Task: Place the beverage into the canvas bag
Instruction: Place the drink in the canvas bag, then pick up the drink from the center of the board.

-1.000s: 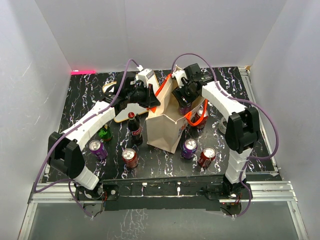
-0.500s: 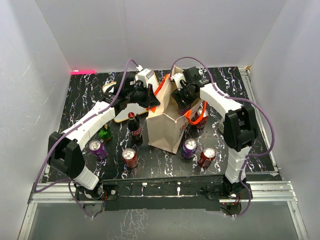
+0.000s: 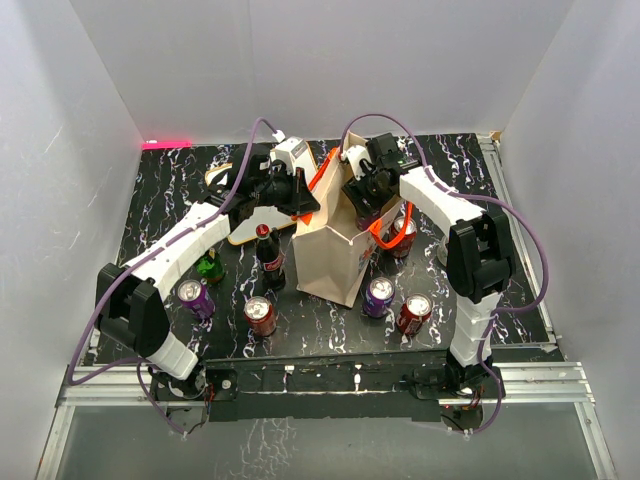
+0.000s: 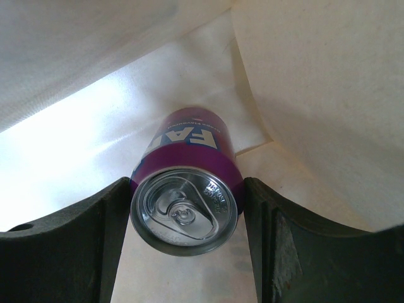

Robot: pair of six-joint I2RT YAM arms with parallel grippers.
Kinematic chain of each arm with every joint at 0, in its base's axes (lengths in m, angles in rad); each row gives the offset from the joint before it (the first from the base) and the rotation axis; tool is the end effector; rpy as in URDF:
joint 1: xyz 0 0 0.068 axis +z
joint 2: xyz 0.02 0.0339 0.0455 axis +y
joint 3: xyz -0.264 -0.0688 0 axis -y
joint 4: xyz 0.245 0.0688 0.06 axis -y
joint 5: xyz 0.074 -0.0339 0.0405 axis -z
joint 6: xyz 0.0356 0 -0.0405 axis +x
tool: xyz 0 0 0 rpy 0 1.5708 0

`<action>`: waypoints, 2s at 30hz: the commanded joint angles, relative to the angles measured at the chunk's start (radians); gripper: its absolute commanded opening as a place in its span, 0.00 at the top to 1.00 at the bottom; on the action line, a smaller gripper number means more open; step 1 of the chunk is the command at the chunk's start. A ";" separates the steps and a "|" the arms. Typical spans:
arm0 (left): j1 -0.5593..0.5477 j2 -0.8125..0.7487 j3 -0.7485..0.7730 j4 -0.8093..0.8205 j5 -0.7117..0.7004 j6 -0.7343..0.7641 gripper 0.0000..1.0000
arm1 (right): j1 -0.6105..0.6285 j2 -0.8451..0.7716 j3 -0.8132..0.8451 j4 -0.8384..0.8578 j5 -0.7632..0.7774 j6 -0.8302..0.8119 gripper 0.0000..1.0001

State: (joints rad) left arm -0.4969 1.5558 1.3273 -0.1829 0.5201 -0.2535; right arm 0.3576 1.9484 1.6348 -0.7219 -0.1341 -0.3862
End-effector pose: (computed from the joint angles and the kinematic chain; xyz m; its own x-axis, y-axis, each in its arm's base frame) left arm 0.3119 -0.1893 0.3385 -0.5445 0.0477 -0.8374 0.6999 0.5761 -0.4223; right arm 0.3961 0.1531 0.2464 -0.5916 -0.6196 -0.5158 -0.6840 0.7244 -0.0856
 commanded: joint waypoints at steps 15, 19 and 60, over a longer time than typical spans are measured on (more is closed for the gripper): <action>0.005 -0.033 -0.011 -0.013 0.048 0.014 1.00 | -0.030 -0.034 0.067 -0.012 0.022 0.005 0.18; 0.005 -0.034 -0.011 -0.012 0.049 0.013 1.00 | -0.025 -0.055 0.072 -0.018 0.004 0.014 0.15; 0.005 0.011 0.019 0.010 0.047 -0.001 1.00 | 0.023 -0.472 0.148 -0.084 -0.003 0.070 0.14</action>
State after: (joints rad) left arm -0.4965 1.5665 1.3239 -0.1654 0.5507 -0.2665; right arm 0.3798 1.5776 1.8095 -0.8413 -0.1780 -0.3134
